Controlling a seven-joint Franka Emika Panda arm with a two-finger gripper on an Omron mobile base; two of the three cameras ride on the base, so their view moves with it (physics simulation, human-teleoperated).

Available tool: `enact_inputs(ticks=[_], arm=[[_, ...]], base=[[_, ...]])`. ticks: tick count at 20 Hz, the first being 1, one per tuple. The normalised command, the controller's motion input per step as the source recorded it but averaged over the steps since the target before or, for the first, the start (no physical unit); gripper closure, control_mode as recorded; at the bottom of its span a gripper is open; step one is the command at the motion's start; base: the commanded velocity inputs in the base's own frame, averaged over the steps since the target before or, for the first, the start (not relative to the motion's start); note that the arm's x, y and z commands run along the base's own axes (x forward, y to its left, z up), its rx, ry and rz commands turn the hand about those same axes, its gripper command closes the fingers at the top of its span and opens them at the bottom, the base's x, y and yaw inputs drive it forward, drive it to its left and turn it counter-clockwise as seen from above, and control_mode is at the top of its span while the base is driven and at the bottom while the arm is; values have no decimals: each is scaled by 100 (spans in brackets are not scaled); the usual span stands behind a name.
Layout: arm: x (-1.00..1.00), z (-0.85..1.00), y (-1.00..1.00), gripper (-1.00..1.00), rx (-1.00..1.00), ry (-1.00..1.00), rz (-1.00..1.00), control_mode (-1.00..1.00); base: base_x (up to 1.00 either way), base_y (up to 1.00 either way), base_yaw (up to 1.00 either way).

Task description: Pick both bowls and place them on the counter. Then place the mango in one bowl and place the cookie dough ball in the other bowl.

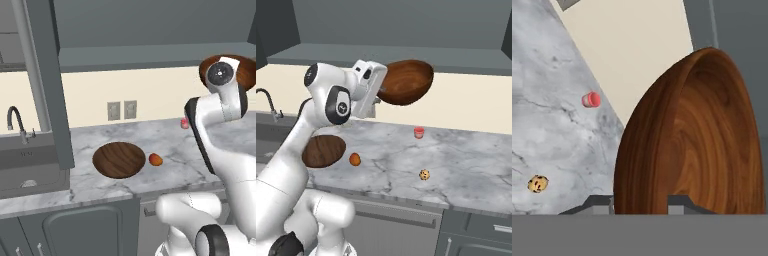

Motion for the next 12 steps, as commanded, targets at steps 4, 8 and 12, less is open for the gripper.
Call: enact_inputs(ticks=[4,8,12], arm=[[-9,-80,39,100,-6,20,0,-100],[0,-85,29,100,-1,28,0,-100],[1,-87,25,100,0,27,2,-100]], base=[[0,0,0],[0,0,0],[0,0,0]])
